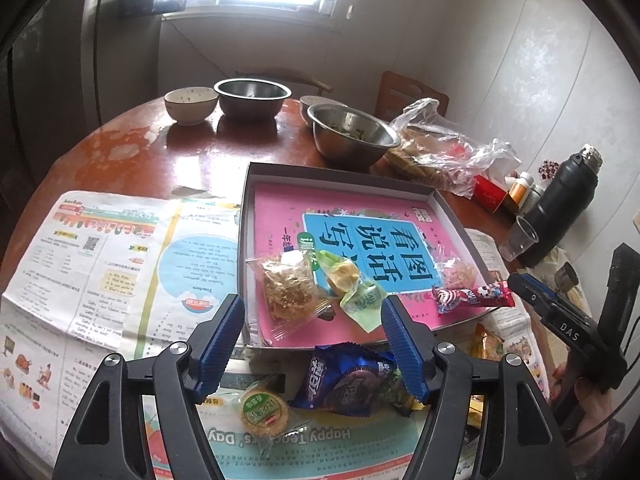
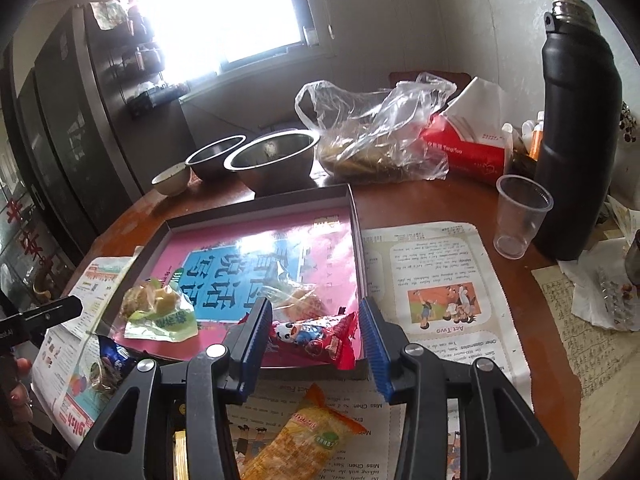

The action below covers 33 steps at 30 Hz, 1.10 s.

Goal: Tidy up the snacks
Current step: 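Withdraw both open tools from the box toward the remaining snacks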

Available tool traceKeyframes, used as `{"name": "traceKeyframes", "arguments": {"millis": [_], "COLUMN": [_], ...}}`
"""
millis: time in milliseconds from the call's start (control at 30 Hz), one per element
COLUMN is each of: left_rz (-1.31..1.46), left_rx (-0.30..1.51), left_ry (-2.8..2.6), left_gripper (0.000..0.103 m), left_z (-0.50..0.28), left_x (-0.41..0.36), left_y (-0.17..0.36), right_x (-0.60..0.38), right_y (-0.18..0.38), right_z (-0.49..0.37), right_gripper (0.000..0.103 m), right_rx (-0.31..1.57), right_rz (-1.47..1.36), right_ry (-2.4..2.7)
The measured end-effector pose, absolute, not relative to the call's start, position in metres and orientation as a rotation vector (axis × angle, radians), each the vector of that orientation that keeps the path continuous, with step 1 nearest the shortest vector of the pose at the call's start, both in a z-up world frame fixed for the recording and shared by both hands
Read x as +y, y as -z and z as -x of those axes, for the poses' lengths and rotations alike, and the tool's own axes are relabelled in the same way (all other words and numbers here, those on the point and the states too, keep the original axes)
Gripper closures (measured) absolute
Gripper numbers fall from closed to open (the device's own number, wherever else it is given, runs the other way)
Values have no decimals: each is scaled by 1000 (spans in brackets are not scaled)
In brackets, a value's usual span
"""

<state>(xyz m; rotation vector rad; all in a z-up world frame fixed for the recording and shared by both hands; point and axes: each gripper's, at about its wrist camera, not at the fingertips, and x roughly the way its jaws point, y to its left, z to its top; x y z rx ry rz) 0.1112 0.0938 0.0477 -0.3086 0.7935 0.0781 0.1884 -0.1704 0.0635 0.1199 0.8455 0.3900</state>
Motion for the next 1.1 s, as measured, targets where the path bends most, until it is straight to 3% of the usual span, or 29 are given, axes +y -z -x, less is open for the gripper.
{"name": "traceKeyframes", "arguments": {"millis": [1100], "left_rz": [292], "left_rx": [762], "left_ry": [-76], "left_gripper": [29], "left_z": [-78], "left_x": [90], "left_y": [-61], "right_x": [-166], "right_y": [-108], "right_z": [-135], "right_gripper": [52], "right_rx": [751], "right_rz": [-119], "right_ry": [-485]}}
